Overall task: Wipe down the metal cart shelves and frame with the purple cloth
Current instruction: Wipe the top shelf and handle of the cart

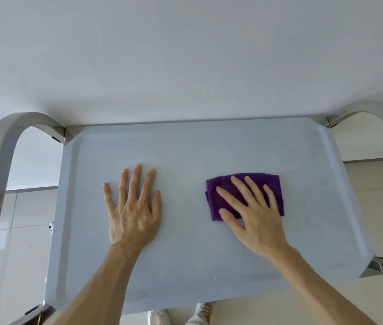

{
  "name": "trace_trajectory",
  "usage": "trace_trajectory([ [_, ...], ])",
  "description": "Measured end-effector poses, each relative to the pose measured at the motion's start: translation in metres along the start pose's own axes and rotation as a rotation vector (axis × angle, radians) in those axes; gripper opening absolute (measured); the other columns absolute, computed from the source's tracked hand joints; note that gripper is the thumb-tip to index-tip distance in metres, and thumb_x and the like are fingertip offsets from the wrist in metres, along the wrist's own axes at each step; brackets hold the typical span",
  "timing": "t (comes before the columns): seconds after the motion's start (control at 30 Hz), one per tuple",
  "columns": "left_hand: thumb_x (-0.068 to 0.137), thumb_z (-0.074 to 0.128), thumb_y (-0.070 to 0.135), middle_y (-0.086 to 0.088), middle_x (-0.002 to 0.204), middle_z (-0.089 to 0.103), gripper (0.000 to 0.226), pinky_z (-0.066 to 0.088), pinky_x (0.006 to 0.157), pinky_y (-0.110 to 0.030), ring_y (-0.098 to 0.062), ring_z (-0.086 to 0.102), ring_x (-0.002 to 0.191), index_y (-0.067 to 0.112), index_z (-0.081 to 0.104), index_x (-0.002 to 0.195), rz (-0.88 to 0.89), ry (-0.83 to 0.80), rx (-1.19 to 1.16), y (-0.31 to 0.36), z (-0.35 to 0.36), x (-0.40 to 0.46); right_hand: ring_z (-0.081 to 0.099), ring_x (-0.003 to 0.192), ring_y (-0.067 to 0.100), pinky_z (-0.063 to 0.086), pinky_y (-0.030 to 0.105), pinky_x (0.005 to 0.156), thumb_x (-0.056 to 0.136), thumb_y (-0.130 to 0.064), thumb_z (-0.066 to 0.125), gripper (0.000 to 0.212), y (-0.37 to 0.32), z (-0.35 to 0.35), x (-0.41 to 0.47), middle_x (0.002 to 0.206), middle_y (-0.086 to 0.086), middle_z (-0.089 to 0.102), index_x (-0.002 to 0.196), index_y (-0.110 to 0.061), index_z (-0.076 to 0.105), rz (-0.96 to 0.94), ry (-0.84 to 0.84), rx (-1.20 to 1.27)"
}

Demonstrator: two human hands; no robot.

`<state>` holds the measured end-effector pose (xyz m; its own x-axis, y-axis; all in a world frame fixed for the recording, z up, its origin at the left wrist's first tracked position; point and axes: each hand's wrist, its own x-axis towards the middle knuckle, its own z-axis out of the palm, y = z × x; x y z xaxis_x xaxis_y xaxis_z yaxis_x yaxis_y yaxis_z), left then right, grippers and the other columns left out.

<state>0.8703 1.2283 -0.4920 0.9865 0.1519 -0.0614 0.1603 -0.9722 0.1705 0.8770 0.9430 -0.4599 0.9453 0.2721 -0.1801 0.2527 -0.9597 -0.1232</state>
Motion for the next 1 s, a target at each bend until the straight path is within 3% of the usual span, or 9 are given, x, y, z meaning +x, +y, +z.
trace_trajectory([
  [0.1,0.101,0.019,0.049,0.004,0.163,0.018,0.054,0.004,0.118,-0.06,-0.02,0.008,0.151,0.039,0.017,0.153,0.001,-0.002,-0.005,0.001,0.001,0.001,0.021,0.15,0.021,0.013,0.054,0.119,0.1,-0.058,0.024,0.047,0.016,-0.015,0.052,0.161,-0.01,0.027,0.145,-0.052,0.035,0.197,0.028,0.054],
  [0.2,0.101,0.02,0.049,0.005,0.162,0.018,0.054,0.003,0.118,-0.061,-0.02,0.007,0.151,0.038,0.017,0.153,0.0,0.003,-0.011,-0.001,0.001,0.0,0.019,0.15,0.024,0.009,0.059,0.119,0.101,-0.051,0.034,0.042,-0.011,-0.011,0.097,0.16,-0.008,0.029,0.143,-0.05,0.04,0.303,0.105,0.158],
  [0.37,0.101,0.022,0.048,0.005,0.163,0.016,0.053,0.003,0.118,-0.06,-0.019,0.006,0.151,0.039,0.016,0.153,0.002,0.003,-0.022,0.001,0.0,0.0,0.03,0.146,0.027,0.017,0.059,0.117,0.1,-0.049,0.04,0.041,-0.093,0.01,0.049,0.157,-0.007,0.037,0.141,-0.047,0.046,0.076,0.147,0.122],
  [0.5,0.101,0.02,0.049,0.006,0.163,0.014,0.054,0.002,0.118,-0.06,-0.017,0.003,0.151,0.04,0.013,0.153,-0.01,-0.004,-0.026,0.0,0.0,-0.001,0.022,0.15,0.02,0.018,0.054,0.118,0.102,-0.053,0.034,0.043,-0.089,0.03,-0.044,0.159,-0.011,0.029,0.145,-0.052,0.034,-0.055,0.063,0.113],
  [0.6,0.101,0.023,0.048,0.006,0.163,0.015,0.053,0.002,0.118,-0.06,-0.017,0.004,0.151,0.039,0.015,0.153,-0.014,-0.001,-0.034,0.001,0.0,0.0,0.02,0.15,0.015,0.02,0.052,0.118,0.1,-0.058,0.032,0.046,-0.045,0.026,-0.068,0.16,-0.014,0.027,0.147,-0.056,0.027,-0.059,0.006,0.065],
  [0.7,0.101,0.025,0.047,0.005,0.162,0.018,0.052,0.003,0.118,-0.06,-0.019,0.007,0.151,0.039,0.019,0.152,-0.007,0.011,-0.033,0.002,0.0,0.0,0.029,0.147,0.021,0.02,0.053,0.117,0.098,-0.058,0.033,0.045,-0.014,0.012,-0.026,0.158,-0.009,0.034,0.143,-0.052,0.039,0.085,0.043,0.064],
  [0.83,0.101,0.025,0.047,0.005,0.162,0.019,0.052,0.002,0.118,-0.06,-0.019,0.008,0.151,0.038,0.02,0.152,-0.004,0.018,-0.025,0.001,0.001,0.0,0.027,0.147,0.027,0.014,0.058,0.116,0.098,-0.054,0.039,0.045,-0.032,0.004,0.044,0.158,-0.005,0.035,0.142,-0.047,0.043,0.269,0.143,0.119],
  [1.0,0.101,0.025,0.047,0.004,0.162,0.018,0.053,0.002,0.118,-0.06,-0.019,0.008,0.151,0.037,0.019,0.152,0.002,0.026,-0.031,0.0,0.001,0.0,0.026,0.147,0.026,0.014,0.058,0.118,0.098,-0.051,0.039,0.044,-0.089,0.02,0.006,0.157,-0.007,0.035,0.142,-0.048,0.044,0.081,0.134,0.128],
])
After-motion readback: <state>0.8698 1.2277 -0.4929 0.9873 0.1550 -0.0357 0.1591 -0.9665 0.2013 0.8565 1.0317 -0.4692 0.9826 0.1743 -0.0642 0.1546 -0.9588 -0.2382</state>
